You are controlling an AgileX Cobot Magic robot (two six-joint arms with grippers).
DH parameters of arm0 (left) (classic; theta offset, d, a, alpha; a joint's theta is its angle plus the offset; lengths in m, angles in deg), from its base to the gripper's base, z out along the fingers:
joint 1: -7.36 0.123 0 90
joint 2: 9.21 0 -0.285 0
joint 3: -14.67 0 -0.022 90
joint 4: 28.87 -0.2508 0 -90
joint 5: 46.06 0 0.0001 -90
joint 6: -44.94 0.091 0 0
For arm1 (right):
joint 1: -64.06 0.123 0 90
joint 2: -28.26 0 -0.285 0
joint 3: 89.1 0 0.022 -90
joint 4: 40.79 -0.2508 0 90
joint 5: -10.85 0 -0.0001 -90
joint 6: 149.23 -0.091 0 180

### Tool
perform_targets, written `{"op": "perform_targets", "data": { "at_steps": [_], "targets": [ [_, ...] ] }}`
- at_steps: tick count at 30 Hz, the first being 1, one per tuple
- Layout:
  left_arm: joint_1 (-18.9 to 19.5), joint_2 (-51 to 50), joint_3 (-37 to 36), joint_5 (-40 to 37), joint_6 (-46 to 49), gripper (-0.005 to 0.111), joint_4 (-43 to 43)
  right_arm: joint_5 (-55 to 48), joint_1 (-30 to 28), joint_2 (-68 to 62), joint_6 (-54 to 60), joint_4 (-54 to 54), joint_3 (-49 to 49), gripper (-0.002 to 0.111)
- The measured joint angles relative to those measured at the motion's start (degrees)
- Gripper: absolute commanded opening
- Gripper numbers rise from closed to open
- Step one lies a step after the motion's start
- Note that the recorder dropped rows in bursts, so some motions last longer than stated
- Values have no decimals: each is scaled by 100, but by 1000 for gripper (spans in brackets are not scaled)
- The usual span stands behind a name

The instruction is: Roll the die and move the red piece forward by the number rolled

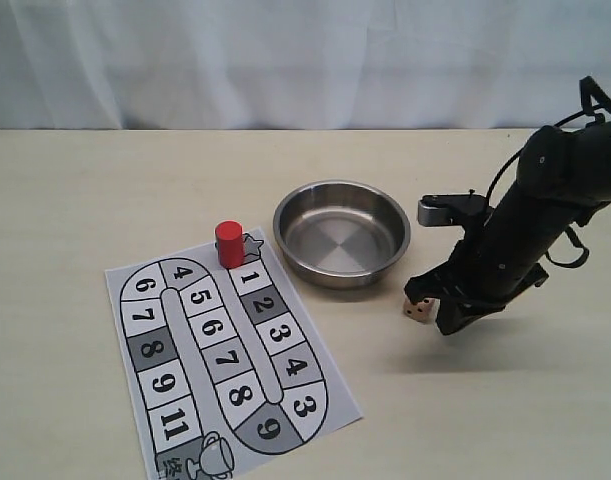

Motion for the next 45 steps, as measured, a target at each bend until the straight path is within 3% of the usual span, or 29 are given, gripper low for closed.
{"op": "perform_targets", "data": {
  "at_steps": [12,21,24,31,45],
  "targets": [
    [0,0,0,0,0,0,0,-424,14,735,168,-225,473,7],
    [0,0,0,0,0,0,0,445,1084,826,562,-472,660,50],
    [0,0,0,0,0,0,0,754,1416,801,512,-502,843,56],
    [0,0,0,0,0,0,0,922,1884,323,229,-544,1715,57],
    [0,0,0,0,0,0,0,863,2038,-1100,238,-755,3278,57]
  ]
}}
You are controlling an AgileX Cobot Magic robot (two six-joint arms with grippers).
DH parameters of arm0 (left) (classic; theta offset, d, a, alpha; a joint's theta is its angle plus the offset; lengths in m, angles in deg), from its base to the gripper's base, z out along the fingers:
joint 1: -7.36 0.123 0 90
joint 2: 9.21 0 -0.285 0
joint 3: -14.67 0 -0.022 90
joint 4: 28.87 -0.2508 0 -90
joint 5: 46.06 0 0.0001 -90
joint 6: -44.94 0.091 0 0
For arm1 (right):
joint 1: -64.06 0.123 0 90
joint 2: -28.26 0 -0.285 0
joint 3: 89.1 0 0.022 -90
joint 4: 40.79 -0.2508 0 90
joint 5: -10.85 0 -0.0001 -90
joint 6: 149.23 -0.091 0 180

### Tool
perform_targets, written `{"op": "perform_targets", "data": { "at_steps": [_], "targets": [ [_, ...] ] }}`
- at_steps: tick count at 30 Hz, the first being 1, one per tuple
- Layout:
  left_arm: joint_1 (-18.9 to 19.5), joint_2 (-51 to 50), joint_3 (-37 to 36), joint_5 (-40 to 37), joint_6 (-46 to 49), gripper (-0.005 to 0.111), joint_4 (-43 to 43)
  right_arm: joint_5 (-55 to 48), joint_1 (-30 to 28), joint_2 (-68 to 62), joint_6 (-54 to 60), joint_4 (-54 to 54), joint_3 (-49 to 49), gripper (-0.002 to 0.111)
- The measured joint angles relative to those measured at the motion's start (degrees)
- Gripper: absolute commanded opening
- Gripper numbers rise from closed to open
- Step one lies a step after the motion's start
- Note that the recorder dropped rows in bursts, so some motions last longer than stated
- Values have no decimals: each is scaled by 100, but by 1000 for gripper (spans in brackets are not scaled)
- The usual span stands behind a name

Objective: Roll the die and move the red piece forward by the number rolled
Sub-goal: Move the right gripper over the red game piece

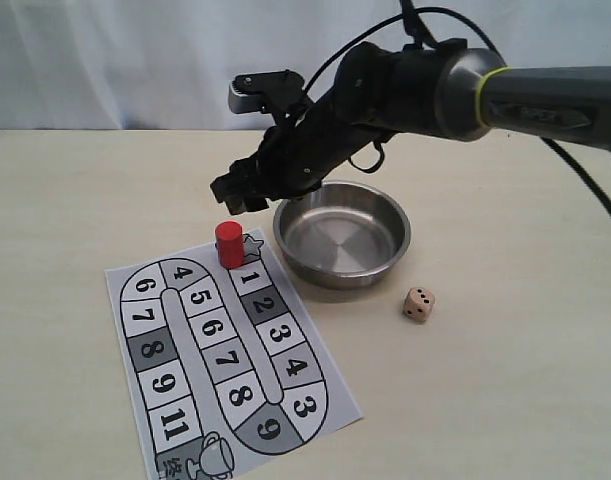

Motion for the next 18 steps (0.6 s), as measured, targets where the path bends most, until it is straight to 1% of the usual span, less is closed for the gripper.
{"op": "perform_targets", "data": {
  "at_steps": [5,9,14,18],
  "targets": [
    [0,0,0,0,0,0,0,0,112,-382,148,-14,386,65],
    [0,0,0,0,0,0,0,110,192,-625,311,-23,537,65],
    [0,0,0,0,0,0,0,494,294,-833,511,-23,537,65],
    [0,0,0,0,0,0,0,613,294,-945,534,-23,542,65]
  ]
}}
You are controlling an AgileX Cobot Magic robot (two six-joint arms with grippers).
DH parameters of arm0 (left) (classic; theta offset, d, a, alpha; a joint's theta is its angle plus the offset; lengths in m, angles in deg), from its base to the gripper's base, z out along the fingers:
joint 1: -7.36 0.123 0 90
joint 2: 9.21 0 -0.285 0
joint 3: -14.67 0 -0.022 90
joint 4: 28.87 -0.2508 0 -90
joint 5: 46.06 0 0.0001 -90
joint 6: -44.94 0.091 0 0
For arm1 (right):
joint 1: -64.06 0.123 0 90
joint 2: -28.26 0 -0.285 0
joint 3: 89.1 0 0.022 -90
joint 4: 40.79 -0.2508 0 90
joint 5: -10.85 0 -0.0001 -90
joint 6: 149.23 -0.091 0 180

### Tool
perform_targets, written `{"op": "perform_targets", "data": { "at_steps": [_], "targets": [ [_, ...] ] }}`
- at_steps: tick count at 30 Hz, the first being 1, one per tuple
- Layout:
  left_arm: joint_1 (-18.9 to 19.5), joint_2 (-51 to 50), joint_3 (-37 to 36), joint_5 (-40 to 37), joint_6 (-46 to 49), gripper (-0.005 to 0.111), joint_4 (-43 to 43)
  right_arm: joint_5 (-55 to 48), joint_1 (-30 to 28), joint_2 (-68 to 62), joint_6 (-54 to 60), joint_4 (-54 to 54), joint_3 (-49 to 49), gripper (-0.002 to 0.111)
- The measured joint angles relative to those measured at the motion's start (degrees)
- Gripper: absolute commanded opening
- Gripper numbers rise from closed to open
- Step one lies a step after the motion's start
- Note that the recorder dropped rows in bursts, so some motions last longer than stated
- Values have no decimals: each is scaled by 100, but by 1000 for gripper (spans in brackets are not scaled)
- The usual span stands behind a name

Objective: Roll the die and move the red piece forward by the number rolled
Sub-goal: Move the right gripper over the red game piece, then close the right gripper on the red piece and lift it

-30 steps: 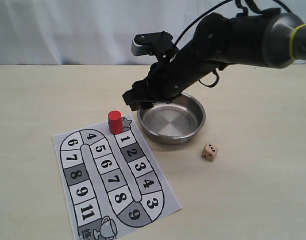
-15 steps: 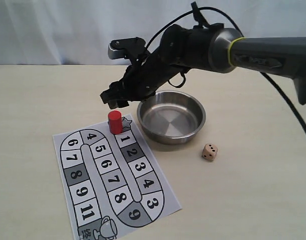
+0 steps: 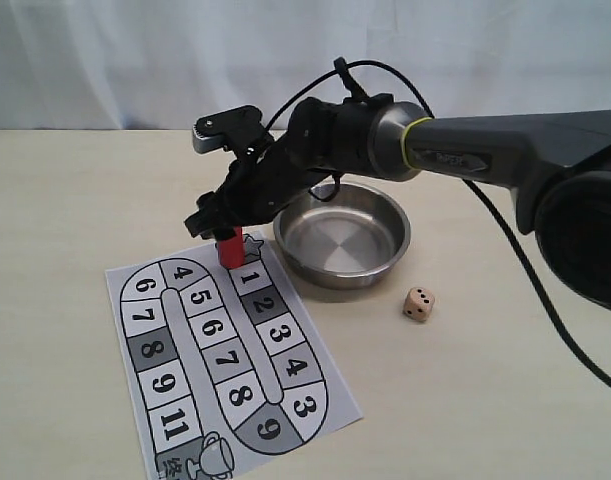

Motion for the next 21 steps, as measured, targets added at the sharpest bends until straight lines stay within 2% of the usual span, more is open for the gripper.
{"op": "perform_targets", "data": {
  "at_steps": [21],
  "targets": [
    [0,0,0,0,0,0,0,89,0,-249,66,0,14,65]
  ]
}}
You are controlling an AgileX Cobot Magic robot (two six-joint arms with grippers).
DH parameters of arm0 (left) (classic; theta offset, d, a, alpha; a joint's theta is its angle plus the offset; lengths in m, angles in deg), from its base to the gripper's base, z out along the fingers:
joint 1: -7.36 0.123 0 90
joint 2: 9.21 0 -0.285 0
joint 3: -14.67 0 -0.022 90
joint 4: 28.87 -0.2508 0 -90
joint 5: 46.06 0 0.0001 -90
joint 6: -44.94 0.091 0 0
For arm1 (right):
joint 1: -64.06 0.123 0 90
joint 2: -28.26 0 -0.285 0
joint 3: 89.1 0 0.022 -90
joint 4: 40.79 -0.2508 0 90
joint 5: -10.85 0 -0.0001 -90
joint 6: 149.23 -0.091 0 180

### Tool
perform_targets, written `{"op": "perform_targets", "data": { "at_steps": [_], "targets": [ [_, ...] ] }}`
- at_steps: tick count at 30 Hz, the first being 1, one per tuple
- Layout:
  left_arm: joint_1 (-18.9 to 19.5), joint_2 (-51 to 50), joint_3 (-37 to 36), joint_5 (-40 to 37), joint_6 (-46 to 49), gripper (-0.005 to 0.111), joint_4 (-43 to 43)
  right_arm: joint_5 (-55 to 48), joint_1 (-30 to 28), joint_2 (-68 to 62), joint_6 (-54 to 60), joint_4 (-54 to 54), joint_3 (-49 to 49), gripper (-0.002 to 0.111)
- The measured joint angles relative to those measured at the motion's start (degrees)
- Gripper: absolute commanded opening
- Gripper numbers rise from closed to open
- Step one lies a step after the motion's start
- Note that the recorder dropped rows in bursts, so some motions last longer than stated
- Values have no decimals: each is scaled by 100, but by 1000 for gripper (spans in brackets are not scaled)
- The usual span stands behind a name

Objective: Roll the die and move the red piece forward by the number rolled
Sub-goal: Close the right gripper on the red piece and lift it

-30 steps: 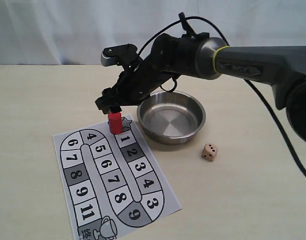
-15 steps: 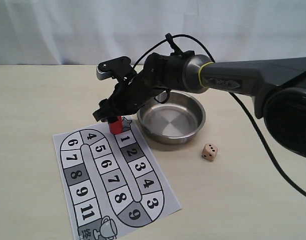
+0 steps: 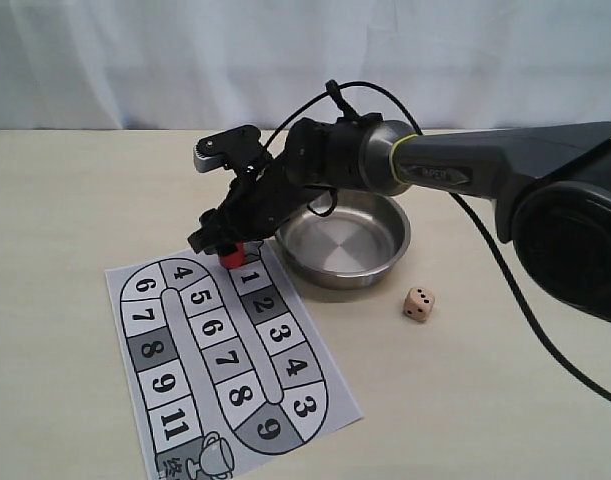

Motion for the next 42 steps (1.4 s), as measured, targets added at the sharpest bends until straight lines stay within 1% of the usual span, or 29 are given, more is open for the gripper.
{"op": "perform_targets", "data": {
  "at_steps": [2,4,6,13,21,29,42],
  "targets": [
    [0,0,0,0,0,0,0,0,0,-8,0,0,0,62],
    [0,0,0,0,0,0,0,0,0,-8,0,0,0,55],
    [0,0,0,0,0,0,0,0,0,-8,0,0,0,46],
    [0,0,0,0,0,0,0,0,0,-8,15,0,14,4],
    [0,0,0,0,0,0,0,-135,0,204,14,120,14,4],
    [0,0,0,0,0,0,0,-916,0,424,14,436,28,4],
    [0,0,0,0,0,0,0,-991,0,147,-101,449,28,4]
  ]
}}
